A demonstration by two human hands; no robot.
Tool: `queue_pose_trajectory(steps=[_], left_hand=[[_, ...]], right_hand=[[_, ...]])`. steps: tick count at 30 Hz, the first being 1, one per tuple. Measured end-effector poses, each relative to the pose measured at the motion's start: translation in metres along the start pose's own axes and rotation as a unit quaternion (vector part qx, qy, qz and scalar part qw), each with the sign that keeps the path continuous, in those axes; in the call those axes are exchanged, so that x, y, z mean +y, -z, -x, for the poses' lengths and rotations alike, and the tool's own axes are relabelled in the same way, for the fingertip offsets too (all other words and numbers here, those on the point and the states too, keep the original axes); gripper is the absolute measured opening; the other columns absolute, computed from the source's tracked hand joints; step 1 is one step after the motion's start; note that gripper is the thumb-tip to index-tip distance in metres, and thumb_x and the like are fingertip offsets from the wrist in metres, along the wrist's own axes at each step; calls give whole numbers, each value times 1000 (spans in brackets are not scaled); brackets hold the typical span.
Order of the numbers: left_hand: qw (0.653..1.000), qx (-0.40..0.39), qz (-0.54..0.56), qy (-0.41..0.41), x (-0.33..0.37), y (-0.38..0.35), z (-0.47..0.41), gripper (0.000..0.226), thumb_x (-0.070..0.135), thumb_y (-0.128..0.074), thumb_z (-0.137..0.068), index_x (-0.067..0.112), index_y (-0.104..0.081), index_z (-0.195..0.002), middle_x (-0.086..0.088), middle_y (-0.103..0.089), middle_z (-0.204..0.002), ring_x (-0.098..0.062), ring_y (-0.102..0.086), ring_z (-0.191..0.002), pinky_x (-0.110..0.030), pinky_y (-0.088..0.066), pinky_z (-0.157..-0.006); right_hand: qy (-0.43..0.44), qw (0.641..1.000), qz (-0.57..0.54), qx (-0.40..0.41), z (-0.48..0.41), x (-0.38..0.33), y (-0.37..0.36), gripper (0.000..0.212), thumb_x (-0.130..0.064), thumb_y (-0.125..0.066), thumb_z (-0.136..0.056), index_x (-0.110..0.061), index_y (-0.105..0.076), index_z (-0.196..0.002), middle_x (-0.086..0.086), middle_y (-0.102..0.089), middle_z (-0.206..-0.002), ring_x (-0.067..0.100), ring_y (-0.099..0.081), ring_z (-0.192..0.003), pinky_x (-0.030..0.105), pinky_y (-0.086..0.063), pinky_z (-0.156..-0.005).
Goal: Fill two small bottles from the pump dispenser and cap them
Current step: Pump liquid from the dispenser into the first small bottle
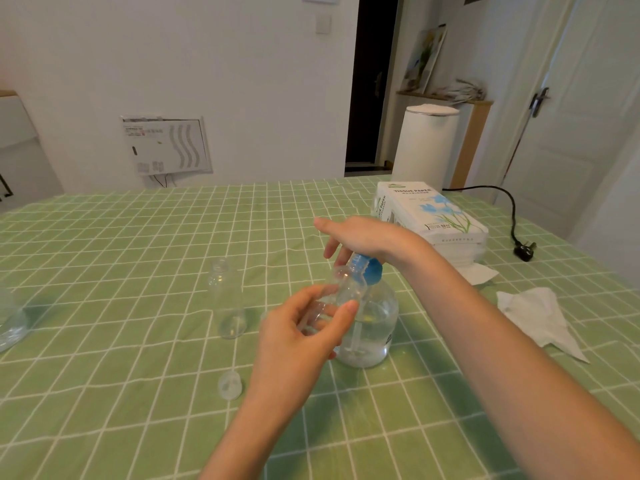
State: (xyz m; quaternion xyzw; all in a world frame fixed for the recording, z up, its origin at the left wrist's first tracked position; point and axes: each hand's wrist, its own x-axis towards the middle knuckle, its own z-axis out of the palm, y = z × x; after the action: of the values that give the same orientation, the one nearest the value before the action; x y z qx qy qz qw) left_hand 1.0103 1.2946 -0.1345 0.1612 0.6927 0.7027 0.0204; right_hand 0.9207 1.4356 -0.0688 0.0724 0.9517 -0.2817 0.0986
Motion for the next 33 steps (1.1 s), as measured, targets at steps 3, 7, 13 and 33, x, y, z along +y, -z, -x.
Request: queue_pose_trajectory(steps=[3, 7, 13, 33], left_hand=[[1000, 4, 5, 2, -1, 0, 0, 42, 51, -66, -55, 31, -67, -92, 5, -70, -70, -6, -61, -55, -16, -48, -49], [1000, 4, 3, -4, 2, -1, -2, 42, 50, -66, -57, 30, -67, -94, -1, -69, -72, -8, -60, -55, -16, -48, -49], [1000, 6, 3, -5, 5, -1, -3, 43, 49, -66, -59, 30, -67, -97, 3, -69, -72, -7, -61, -55, -15, -47, -49], [1000, 0, 0, -9, -1, 0, -1, 44, 54, -65, -56, 31, -67, -94, 7, -69, -71, -6, -61, -55, -14, -47, -49]], right_hand=[[4, 1000, 3, 0, 0, 0, 0, 66, -60, -22, -97, -13, -67, -108, 11, -58, -130, 25, -47, -108, 37, -31, -82], [-4, 1000, 14, -6, 1, -4, 6, 65, -62, -23, -95, -15, -64, -110, 10, -58, -130, 28, -49, -118, 40, -35, -85], [16, 999, 46, 17, 0, -12, 15, 66, -58, -23, -97, -10, -61, -118, 10, -63, -121, 22, -48, -100, 34, -31, -79], [10, 1000, 16, 3, 4, -4, 4, 64, -59, -25, -96, -13, -66, -110, 10, -58, -129, 24, -48, -107, 35, -31, -81]])
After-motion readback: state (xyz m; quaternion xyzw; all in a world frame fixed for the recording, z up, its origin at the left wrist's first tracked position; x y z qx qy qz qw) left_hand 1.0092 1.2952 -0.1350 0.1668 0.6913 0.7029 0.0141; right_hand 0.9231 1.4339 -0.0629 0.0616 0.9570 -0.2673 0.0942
